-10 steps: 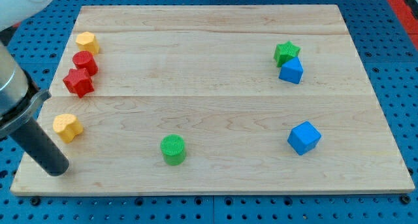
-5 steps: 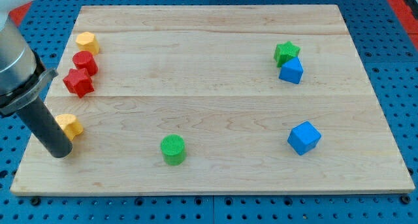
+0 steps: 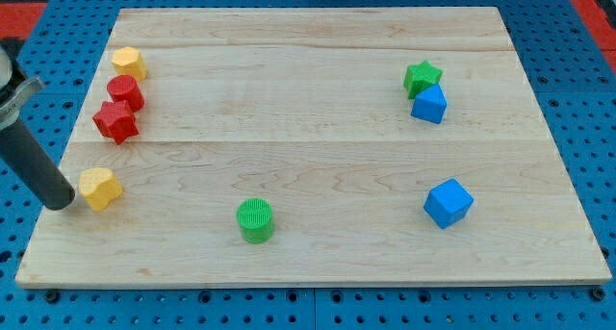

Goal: Keep the yellow heart below the red star

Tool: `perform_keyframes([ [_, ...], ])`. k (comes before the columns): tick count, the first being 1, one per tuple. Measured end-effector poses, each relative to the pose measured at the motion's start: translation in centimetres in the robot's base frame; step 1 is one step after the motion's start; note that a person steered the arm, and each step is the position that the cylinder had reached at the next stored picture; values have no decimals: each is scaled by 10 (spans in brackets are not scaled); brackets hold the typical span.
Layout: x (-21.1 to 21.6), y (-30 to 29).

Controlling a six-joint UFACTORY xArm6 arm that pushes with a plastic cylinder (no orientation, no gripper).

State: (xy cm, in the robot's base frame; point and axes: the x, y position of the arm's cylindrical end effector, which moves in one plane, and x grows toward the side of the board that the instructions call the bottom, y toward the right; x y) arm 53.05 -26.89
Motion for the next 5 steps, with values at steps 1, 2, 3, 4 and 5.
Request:
perform_keyframes([
  [1,16,10],
  [2,8,36],
  [3,-11,41],
  [4,-30,51],
  [5,3,65],
])
